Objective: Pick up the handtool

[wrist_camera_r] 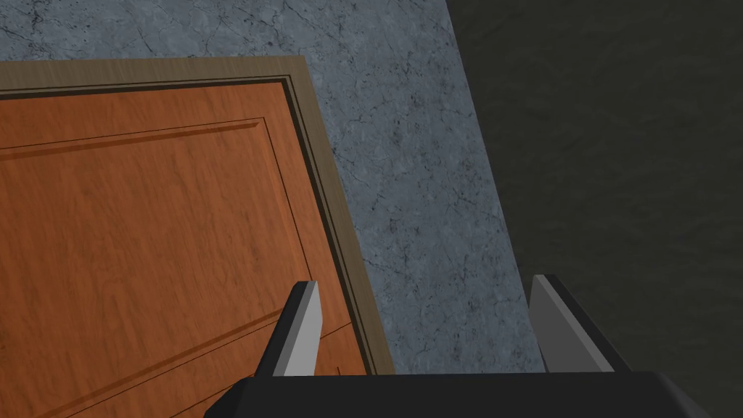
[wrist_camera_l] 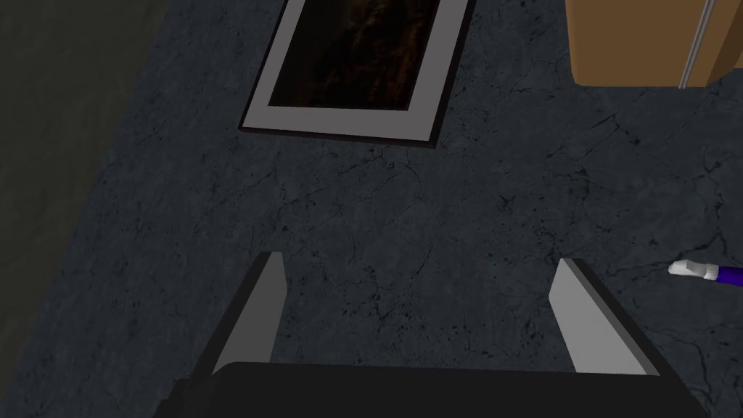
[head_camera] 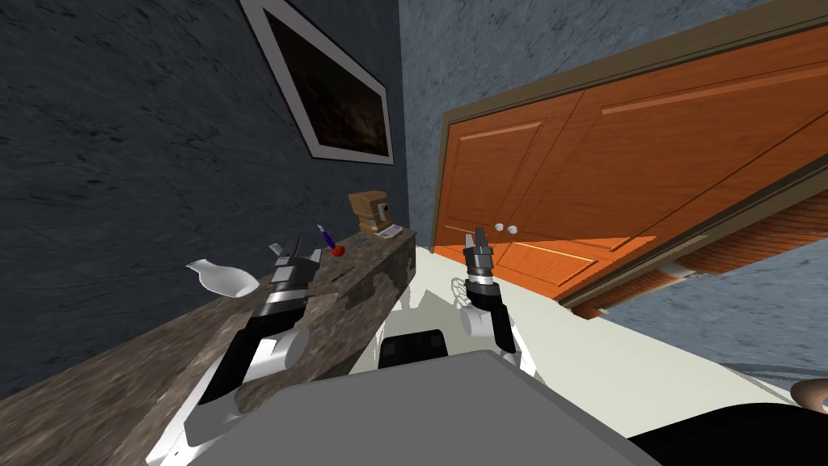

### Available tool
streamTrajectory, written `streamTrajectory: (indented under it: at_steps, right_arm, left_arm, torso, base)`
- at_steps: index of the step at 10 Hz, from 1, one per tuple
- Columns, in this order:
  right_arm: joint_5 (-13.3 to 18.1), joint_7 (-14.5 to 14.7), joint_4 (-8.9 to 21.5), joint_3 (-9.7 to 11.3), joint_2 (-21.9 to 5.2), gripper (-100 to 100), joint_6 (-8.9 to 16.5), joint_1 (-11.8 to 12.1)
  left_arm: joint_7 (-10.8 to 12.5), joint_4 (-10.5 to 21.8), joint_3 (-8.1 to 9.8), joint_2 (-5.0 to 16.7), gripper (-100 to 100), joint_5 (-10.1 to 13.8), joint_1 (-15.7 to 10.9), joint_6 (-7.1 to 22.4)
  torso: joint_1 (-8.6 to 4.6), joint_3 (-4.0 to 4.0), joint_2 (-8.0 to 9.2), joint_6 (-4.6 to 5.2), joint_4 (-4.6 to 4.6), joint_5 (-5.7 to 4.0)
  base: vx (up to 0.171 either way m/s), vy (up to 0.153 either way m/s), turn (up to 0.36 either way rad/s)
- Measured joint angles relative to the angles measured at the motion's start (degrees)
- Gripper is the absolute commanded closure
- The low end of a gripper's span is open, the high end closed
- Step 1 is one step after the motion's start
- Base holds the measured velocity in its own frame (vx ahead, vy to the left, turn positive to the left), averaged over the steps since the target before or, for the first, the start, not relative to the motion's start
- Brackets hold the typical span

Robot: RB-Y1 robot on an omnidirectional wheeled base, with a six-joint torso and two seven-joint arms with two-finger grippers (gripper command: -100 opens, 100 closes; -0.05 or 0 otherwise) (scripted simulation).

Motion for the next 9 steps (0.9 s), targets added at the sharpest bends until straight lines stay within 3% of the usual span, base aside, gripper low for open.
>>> streamTrajectory:
  at_steps: [9]
  right_arm:
    - [0.0,0.0,0.0,0.0,0.0,0,0.0,0.0]
  left_arm:
    - [3.81,2.54,3.19,4.62,-100,6.99,-3.53,14.19]
  torso:
    - [0.07,-0.01,-0.01,-0.01,0.0,0.02]
  base:
    - [0.031,-0.032,-0.035]
